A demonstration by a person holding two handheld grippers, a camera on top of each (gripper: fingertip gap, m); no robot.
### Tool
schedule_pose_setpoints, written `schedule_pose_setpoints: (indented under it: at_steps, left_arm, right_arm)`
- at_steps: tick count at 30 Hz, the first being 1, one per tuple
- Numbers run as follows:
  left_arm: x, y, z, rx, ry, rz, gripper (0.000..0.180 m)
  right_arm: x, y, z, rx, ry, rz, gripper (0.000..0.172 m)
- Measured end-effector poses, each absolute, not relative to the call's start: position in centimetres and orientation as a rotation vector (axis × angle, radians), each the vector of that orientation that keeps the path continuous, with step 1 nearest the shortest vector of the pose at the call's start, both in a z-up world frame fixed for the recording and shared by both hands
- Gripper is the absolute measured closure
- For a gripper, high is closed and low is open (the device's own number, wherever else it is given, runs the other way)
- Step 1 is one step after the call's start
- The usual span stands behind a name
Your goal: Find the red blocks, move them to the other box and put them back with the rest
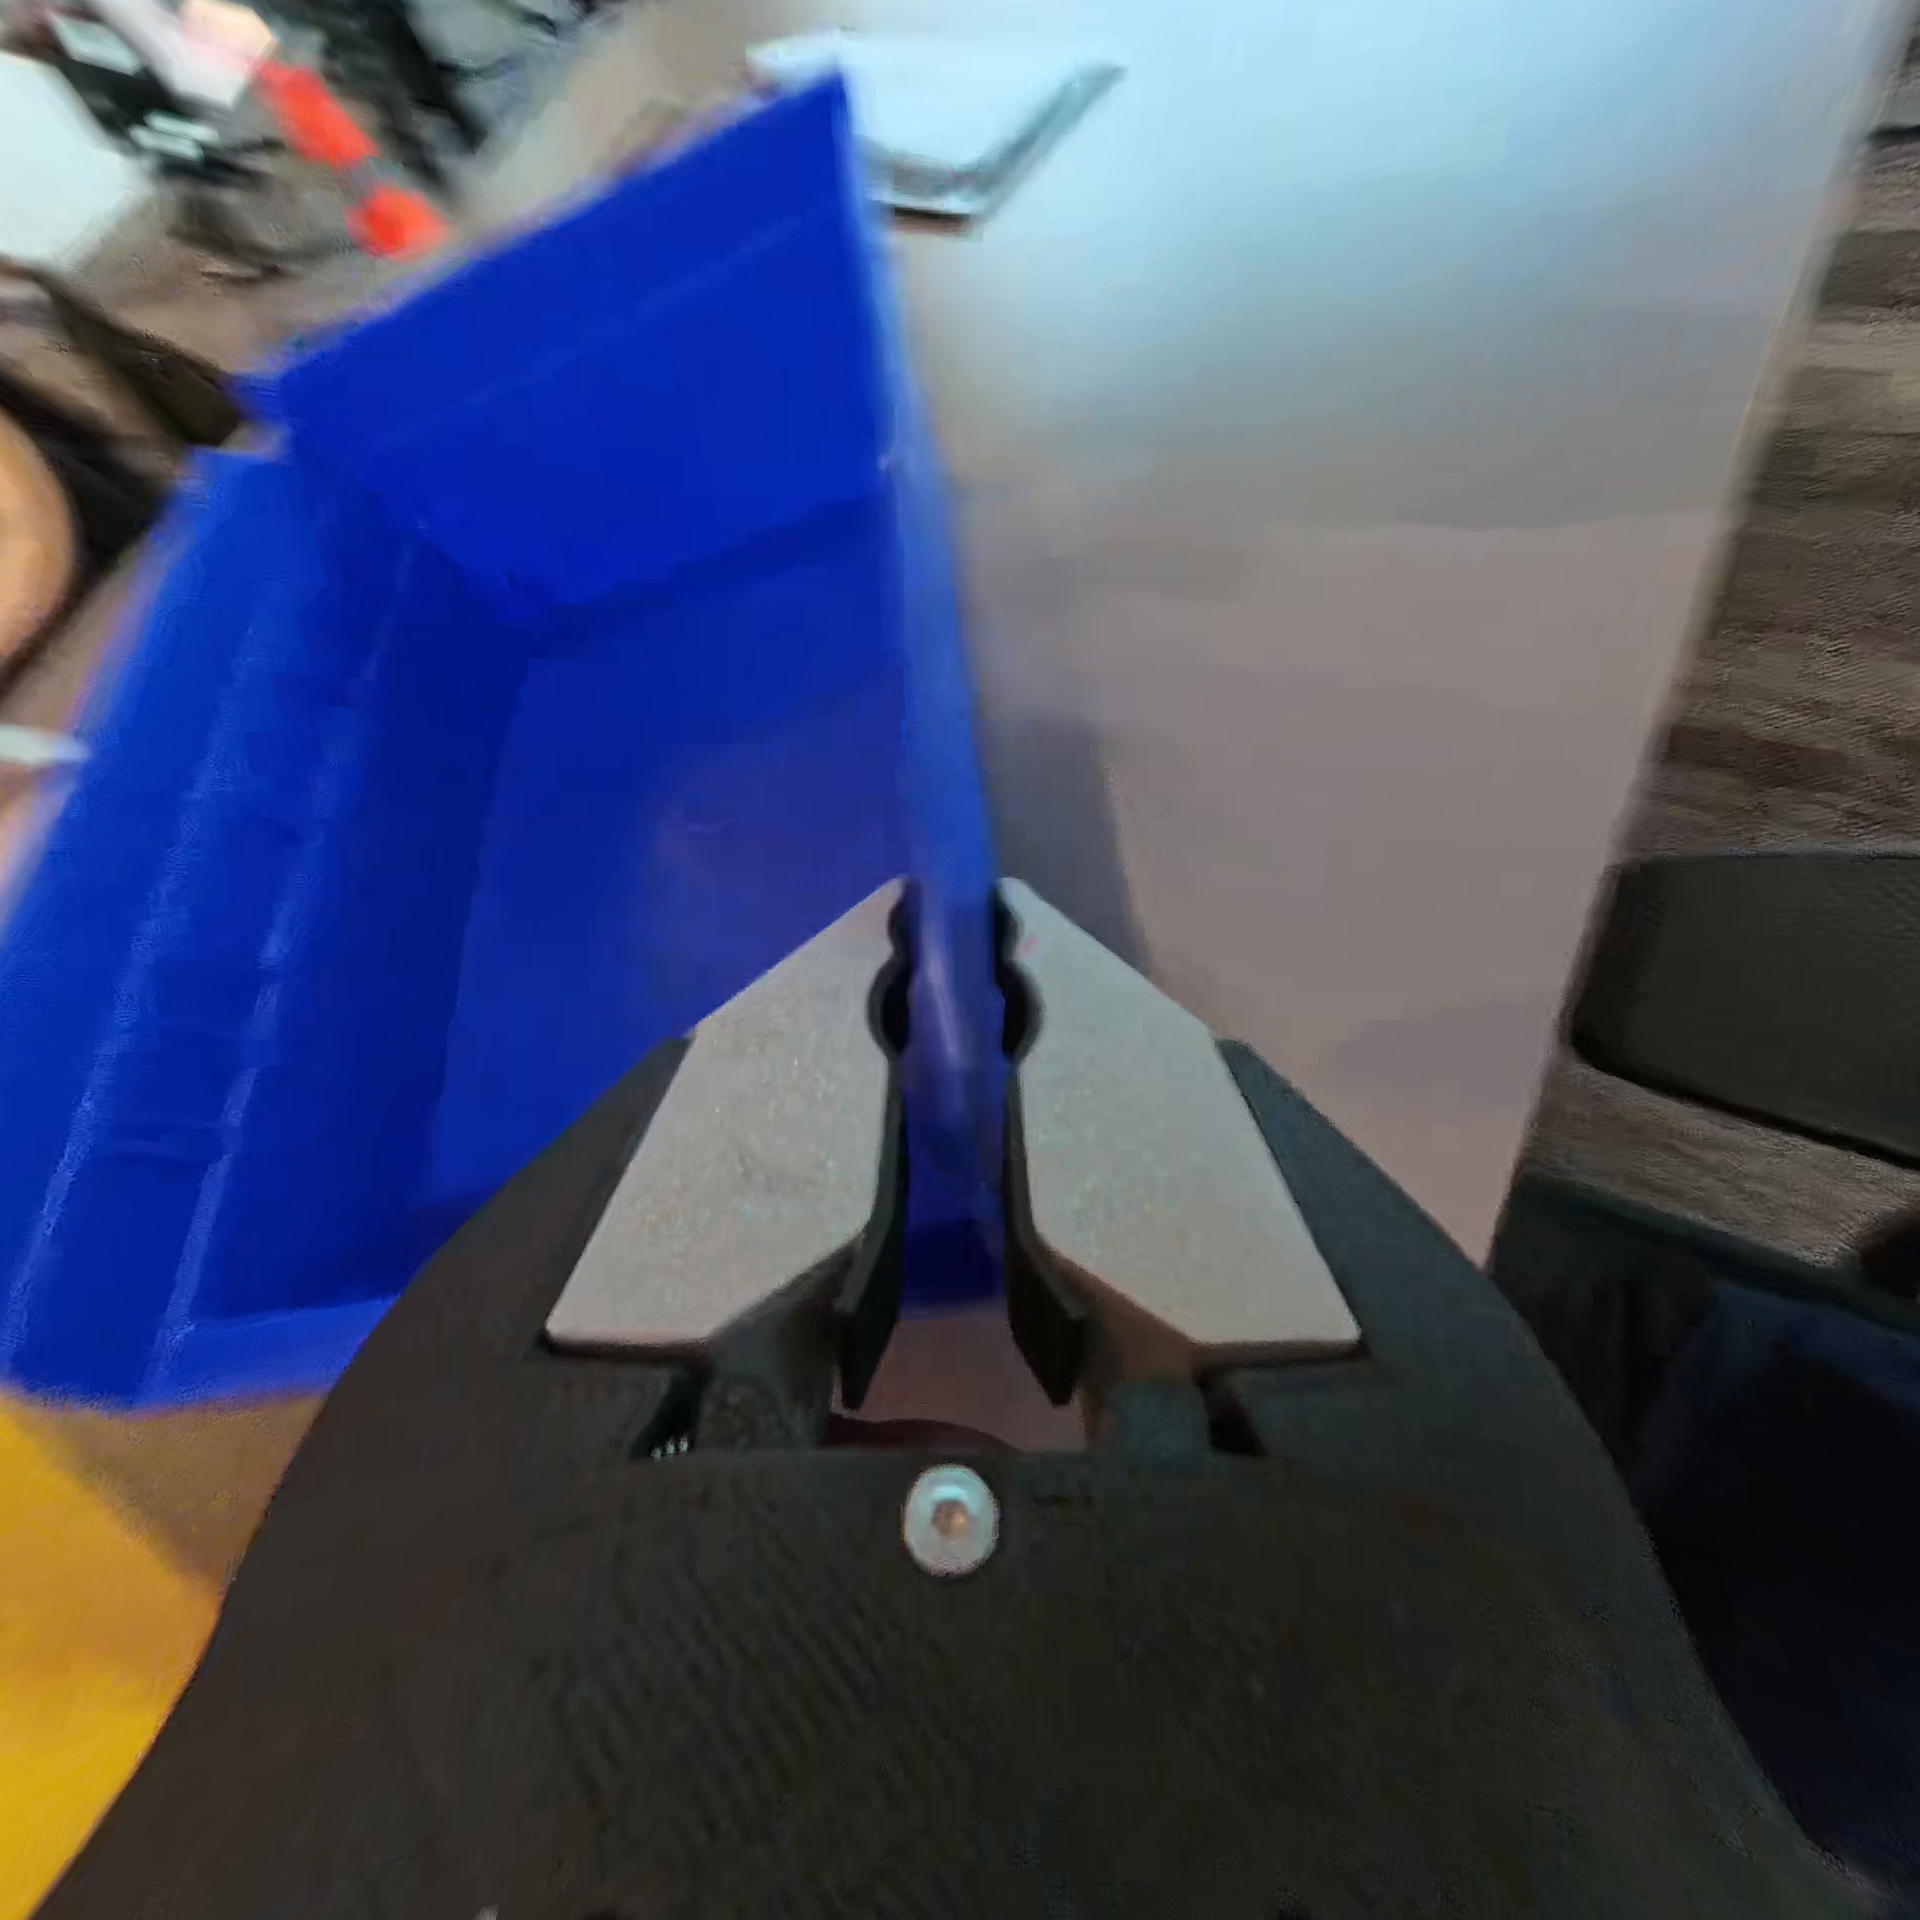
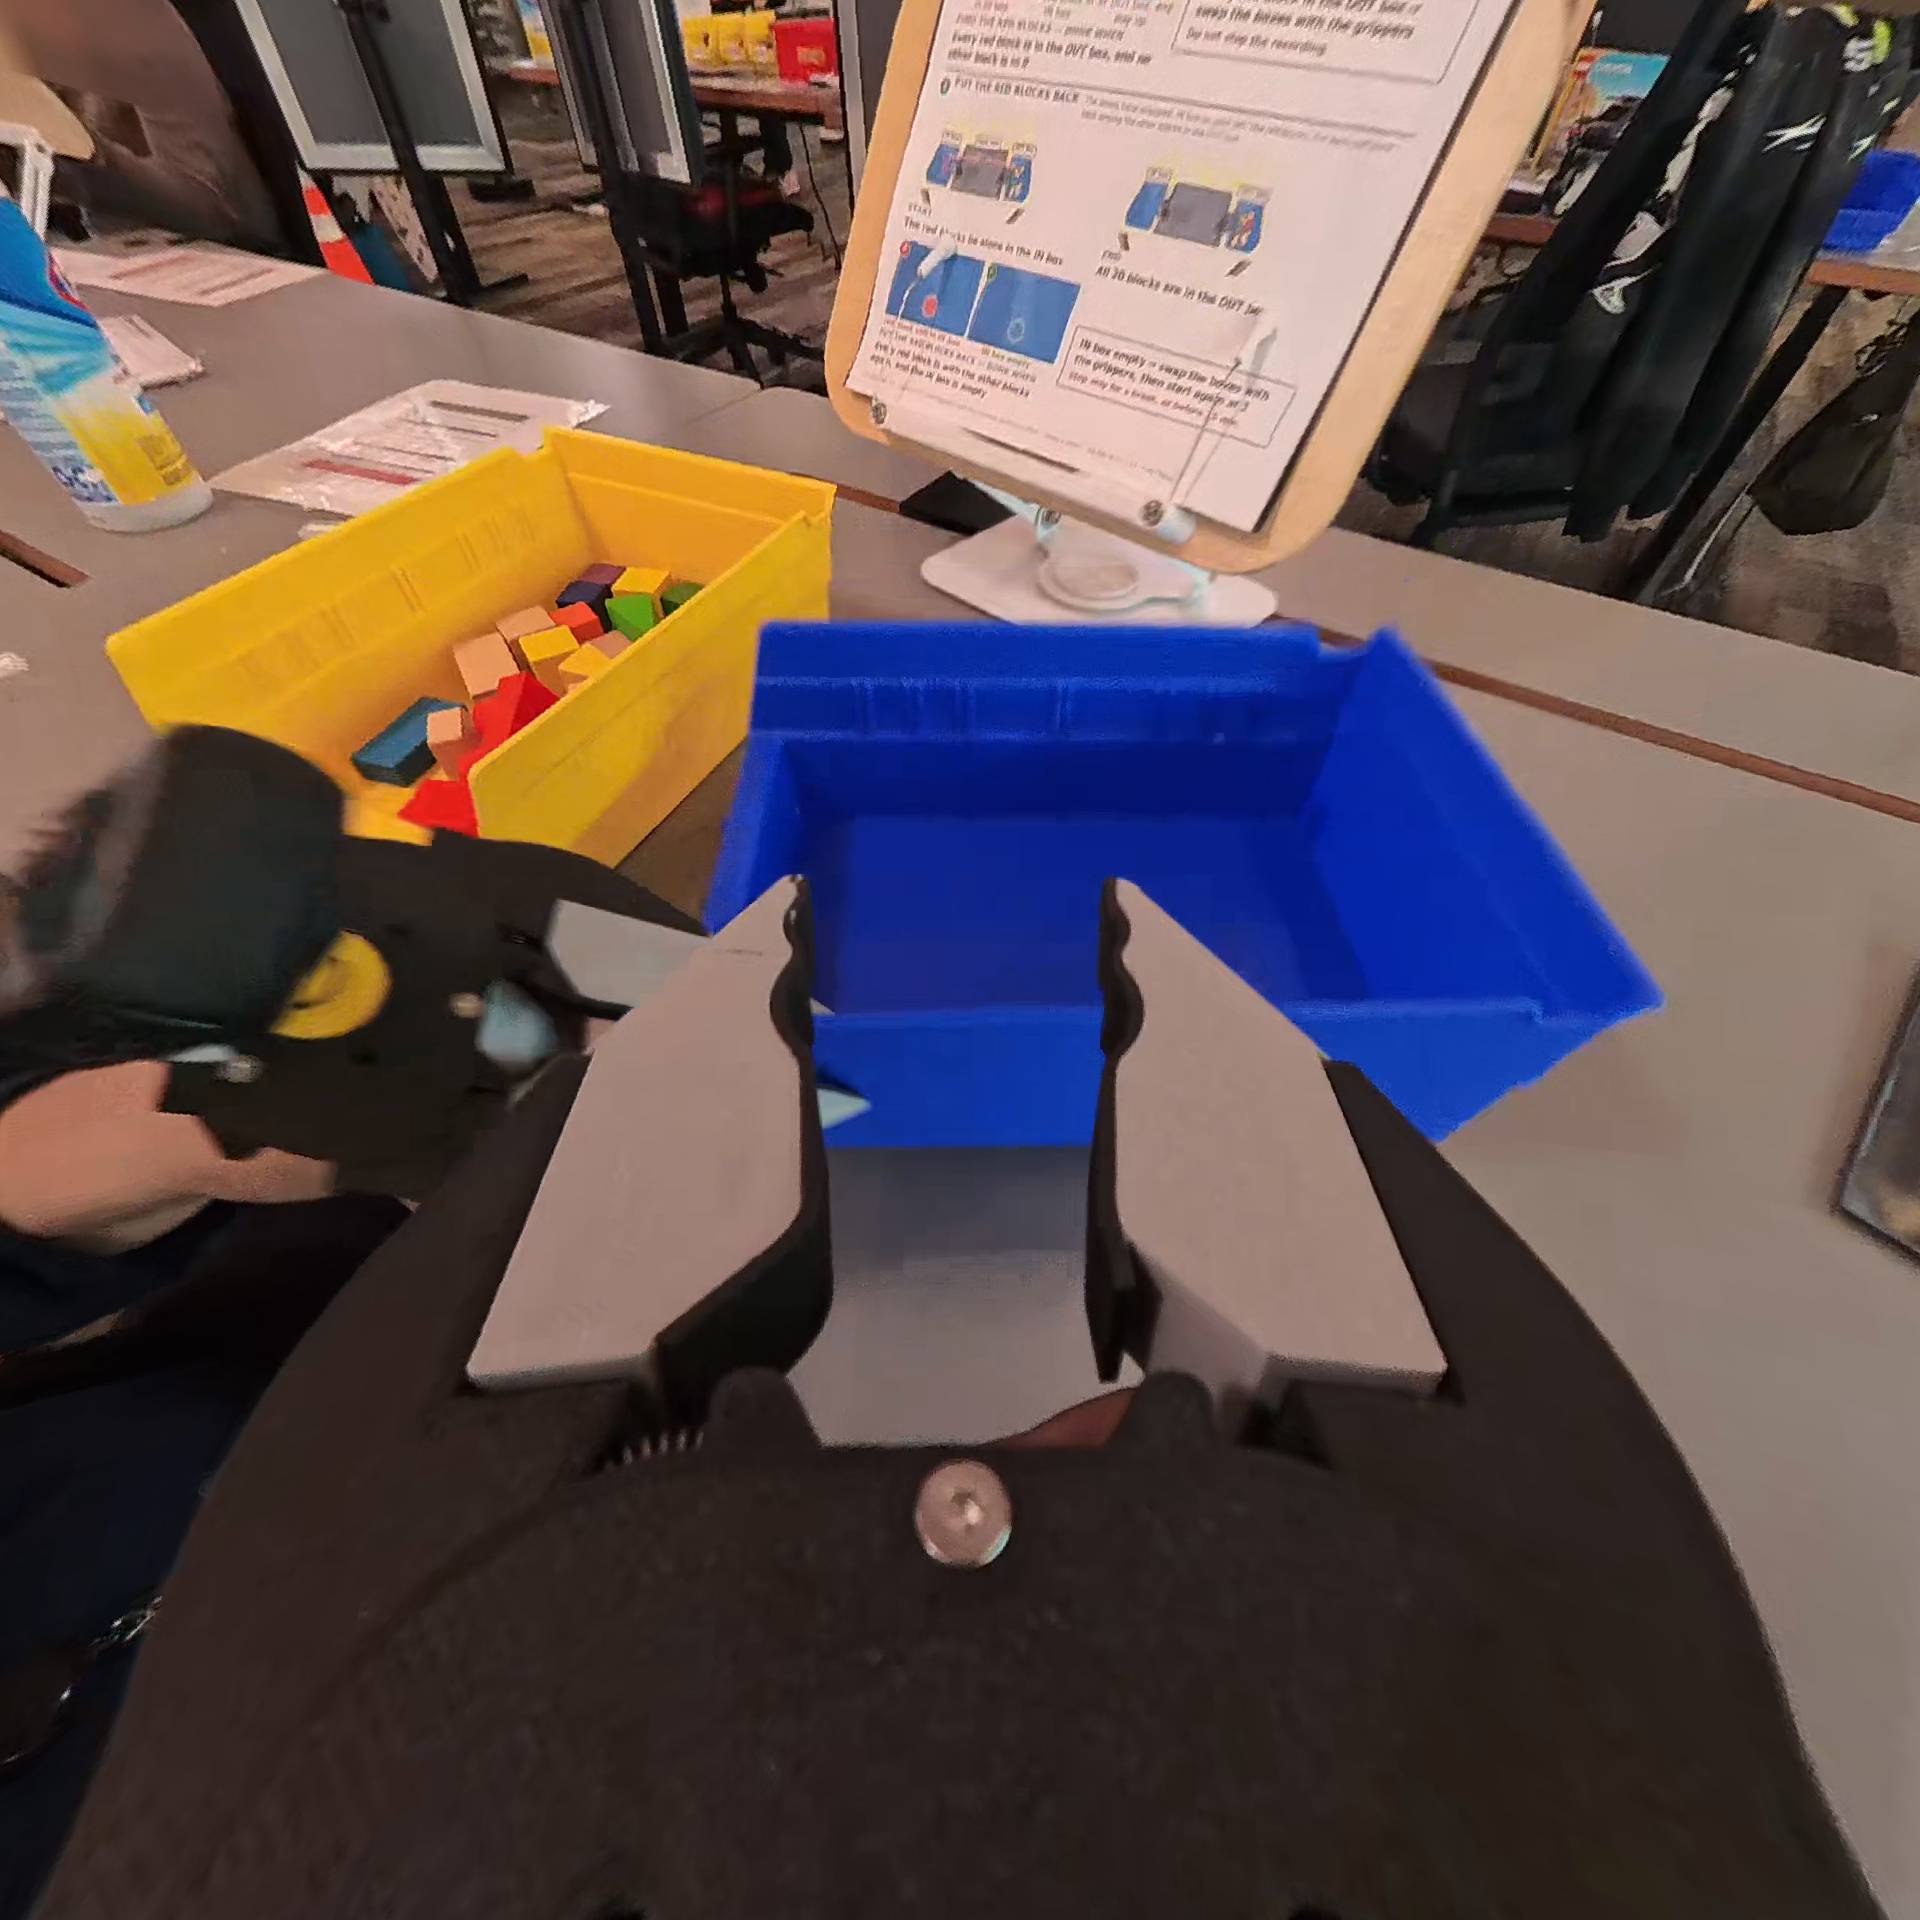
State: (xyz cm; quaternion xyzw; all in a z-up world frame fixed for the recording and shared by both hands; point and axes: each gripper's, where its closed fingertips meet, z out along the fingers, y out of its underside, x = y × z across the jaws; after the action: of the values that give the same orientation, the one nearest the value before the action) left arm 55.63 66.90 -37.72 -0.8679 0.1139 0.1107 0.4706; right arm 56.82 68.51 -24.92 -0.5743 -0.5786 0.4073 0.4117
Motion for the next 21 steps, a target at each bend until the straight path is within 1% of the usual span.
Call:
schedule_pose_setpoints:
  at_steps: [2, 3, 6, 7, 8, 10, 12, 14, 17, 18, 19, 20, 21]
  left_arm:
    - [56.0, 67.1, -37.5, -2.079, 0.26, 0.242, 0.168]
    - [56.1, 66.6, -37.1, -2.063, 0.263, 0.239, 0.164]
    - [54.8, 63.5, -36.1, -2.073, 0.245, 0.249, 0.144]
    - [54.3, 62.0, -35.7, -2.081, 0.241, 0.241, 0.134]
    - [53.7, 60.5, -35.3, -2.082, 0.235, 0.232, 0.128]
    - [52.8, 57.3, -34.3, -2.074, 0.242, 0.204, 0.124]
    - [51.4, 54.5, -32.7, -2.051, 0.215, 0.198, 0.123]
    - [48.4, 51.9, -31.1, -2.046, 0.146, 0.313, 0.123]
    - [45.2, 48.7, -29.7, -2.023, 0.057, 0.38, 0.125]
    - [44.4, 47.9, -29.8, -2.032, 0.031, 0.373, 0.125]
    - [43.5, 47.1, -30.0, -2.04, -0.003, 0.382, 0.125]
    - [42.4, 46.5, -30.3, -2.054, -0.034, 0.401, 0.125]
    - [41.5, 45.8, -30.7, -2.078, -0.06, 0.423, 0.125]
  right_arm:
    - [56.2, 67.8, -25.9, -1.454, -1.506, 1.005, 0.119]
    - [56.1, 67.5, -26.5, -1.459, -1.54, 0.977, 0.119]
    - [56.0, 66.8, -28.2, -1.451, -1.627, 0.847, 0.118]
    - [56.0, 66.3, -28.7, -1.448, -1.661, 0.833, 0.117]
    - [55.9, 65.5, -29.3, -1.447, -1.708, 0.843, 0.117]
    - [55.5, 63.2, -30.6, -1.438, -1.816, 0.869, 0.117]
    - [54.9, 61.2, -32.1, -1.412, -1.904, 0.832, 0.116]
    - [54.1, 59.4, -33.8, -1.374, -1.989, 0.752, 0.116]
    - [53.4, 59.1, -36.3, -1.351, -2.056, 0.534, 0.115]
    - [53.3, 60.2, -36.7, -1.338, -2.035, 0.421, 0.111]
    - [53.5, 61.7, -37.0, -1.339, -2.01, 0.298, 0.113]
    - [53.9, 62.8, -37.3, -1.359, -2.002, 0.236, 0.108]
    - [54.2, 63.3, -37.4, -1.384, -2.006, 0.248, 0.097]
